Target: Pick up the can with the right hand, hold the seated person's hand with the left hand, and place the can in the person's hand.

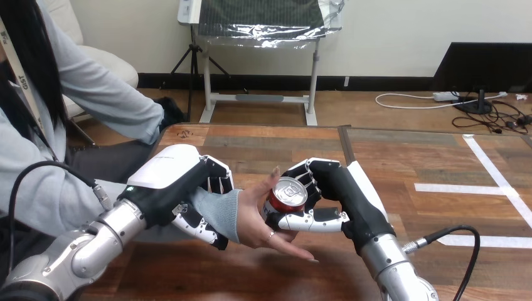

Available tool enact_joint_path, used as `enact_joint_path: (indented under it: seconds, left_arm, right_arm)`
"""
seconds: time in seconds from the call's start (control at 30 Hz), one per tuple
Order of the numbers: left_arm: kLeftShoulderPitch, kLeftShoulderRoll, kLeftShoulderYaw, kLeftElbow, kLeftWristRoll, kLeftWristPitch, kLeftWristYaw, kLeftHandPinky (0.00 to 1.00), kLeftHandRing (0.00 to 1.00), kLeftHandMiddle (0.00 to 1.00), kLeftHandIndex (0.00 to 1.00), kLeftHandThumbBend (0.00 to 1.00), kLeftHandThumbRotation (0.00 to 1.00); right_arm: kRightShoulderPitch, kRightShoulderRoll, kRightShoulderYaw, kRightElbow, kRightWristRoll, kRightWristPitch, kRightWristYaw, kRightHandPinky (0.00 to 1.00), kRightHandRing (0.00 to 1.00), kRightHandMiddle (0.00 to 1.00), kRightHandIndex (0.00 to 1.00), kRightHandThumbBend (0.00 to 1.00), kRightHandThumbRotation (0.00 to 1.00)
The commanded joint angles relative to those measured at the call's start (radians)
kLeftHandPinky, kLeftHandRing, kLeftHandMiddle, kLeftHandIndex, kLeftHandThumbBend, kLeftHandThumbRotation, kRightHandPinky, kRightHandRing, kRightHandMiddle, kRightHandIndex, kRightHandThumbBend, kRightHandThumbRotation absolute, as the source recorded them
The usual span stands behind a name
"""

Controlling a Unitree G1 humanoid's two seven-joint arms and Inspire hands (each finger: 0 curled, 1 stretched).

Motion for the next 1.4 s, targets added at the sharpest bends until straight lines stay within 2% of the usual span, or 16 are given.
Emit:
enact_joint_path:
  seconds: [0.0, 0.3, 0.43, 0.63, 0.73, 0.77, 0.93, 1.03, 1.07, 1.37]
  left_arm:
    - [-0.079, -0.025, 0.016, -0.046, -0.025, -0.023, 0.005, 0.26, 0.31, 0.38, 0.40, 0.94, 0.02]
    - [-0.077, -0.024, 0.016, -0.041, -0.024, -0.027, 0.009, 0.26, 0.32, 0.39, 0.41, 0.95, 0.04]
    - [-0.076, -0.023, 0.016, -0.047, -0.023, -0.020, 0.006, 0.28, 0.33, 0.40, 0.42, 0.97, 0.07]
    - [-0.073, -0.023, 0.020, -0.053, -0.030, -0.011, -0.005, 0.35, 0.40, 0.45, 0.48, 0.99, 0.13]
    - [-0.070, -0.021, 0.021, -0.059, -0.031, -0.011, -0.005, 0.39, 0.43, 0.49, 0.51, 1.00, 0.16]
    - [-0.069, -0.020, 0.022, -0.062, -0.031, -0.009, -0.006, 0.41, 0.46, 0.51, 0.54, 1.00, 0.17]
    - [-0.061, -0.014, 0.021, -0.082, -0.019, 0.003, -0.003, 0.46, 0.51, 0.56, 0.60, 1.00, 0.20]
    - [-0.054, -0.012, 0.023, -0.094, -0.021, 0.007, -0.005, 0.53, 0.56, 0.60, 0.65, 1.00, 0.22]
    - [-0.051, -0.011, 0.024, -0.099, -0.022, 0.010, -0.008, 0.58, 0.60, 0.64, 0.69, 1.00, 0.23]
    - [-0.029, -0.003, 0.030, -0.146, -0.031, 0.037, -0.029, 0.75, 0.78, 0.79, 0.82, 1.00, 0.28]
  right_arm:
    - [-0.064, 0.018, -0.002, -0.062, 0.020, -0.015, 0.006, 0.38, 0.43, 0.49, 0.52, 0.78, 0.00]
    - [-0.072, 0.019, -0.007, -0.052, 0.027, -0.017, 0.005, 0.41, 0.47, 0.53, 0.55, 0.81, 0.00]
    - [-0.072, 0.017, -0.007, -0.061, 0.024, -0.001, 0.006, 0.43, 0.49, 0.55, 0.57, 0.83, 0.00]
    - [-0.075, 0.008, -0.002, -0.065, 0.009, 0.004, 0.003, 0.51, 0.57, 0.61, 0.64, 0.84, 0.02]
    - [-0.077, 0.002, 0.000, -0.066, 0.000, 0.007, 0.002, 0.57, 0.62, 0.65, 0.69, 0.84, 0.05]
    - [-0.078, 0.001, 0.000, -0.066, -0.002, 0.010, 0.004, 0.62, 0.67, 0.69, 0.72, 0.85, 0.07]
    - [-0.085, -0.009, 0.002, -0.064, -0.013, 0.024, 0.007, 0.72, 0.75, 0.76, 0.79, 0.85, 0.13]
    - [-0.089, -0.015, 0.001, -0.059, -0.013, 0.025, 0.017, 0.78, 0.81, 0.81, 0.84, 0.86, 0.18]
    - [-0.090, -0.018, 0.001, -0.057, -0.014, 0.023, 0.018, 0.82, 0.84, 0.84, 0.87, 0.87, 0.22]
    - [-0.100, -0.037, -0.004, -0.048, -0.019, 0.011, 0.038, 0.90, 0.93, 0.94, 0.98, 0.90, 0.38]
